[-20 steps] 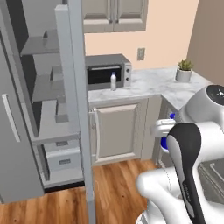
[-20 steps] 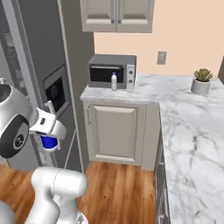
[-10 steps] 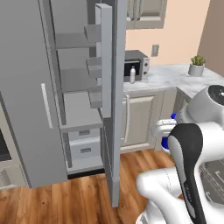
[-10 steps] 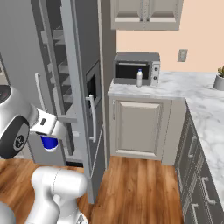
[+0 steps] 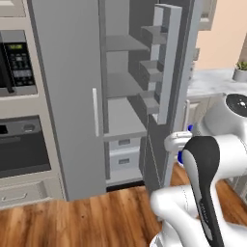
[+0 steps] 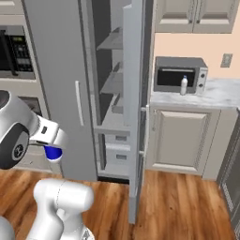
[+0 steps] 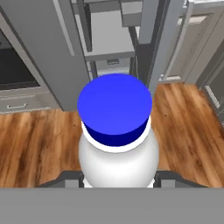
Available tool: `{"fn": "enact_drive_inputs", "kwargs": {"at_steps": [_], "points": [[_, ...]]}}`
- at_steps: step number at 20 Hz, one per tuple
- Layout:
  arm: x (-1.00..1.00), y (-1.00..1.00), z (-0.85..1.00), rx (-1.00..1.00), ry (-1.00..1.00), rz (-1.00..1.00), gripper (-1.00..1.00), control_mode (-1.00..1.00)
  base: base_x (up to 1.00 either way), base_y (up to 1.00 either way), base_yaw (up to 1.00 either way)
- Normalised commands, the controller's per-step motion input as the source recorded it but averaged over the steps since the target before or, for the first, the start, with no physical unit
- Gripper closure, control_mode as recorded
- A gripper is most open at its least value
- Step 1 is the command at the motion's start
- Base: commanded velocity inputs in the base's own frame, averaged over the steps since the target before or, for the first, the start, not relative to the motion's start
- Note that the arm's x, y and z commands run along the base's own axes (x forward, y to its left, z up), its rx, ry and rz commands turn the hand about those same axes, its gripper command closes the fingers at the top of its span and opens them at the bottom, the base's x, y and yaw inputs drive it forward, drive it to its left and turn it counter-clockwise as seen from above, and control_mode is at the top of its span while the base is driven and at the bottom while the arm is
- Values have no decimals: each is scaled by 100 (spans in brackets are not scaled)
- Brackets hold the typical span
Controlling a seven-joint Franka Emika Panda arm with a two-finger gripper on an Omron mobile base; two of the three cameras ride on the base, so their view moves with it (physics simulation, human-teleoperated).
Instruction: Take the bottled waters from the counter and place them in the freezer to freeze. Close the freezer door after placing the bottles.
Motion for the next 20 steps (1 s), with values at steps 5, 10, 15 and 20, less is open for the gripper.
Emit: {"fn": "enact_drive_inputs", "kwargs": {"at_steps": [5,10,15,20], "points": [[0,0,0,0,0,0,100,100,65,18,0],[0,0,0,0,0,0,100,100,75,17,-1],[0,0,0,0,0,0,100,100,57,48,-5],[0,0,0,0,0,0,100,100,40,44,-9]]}}
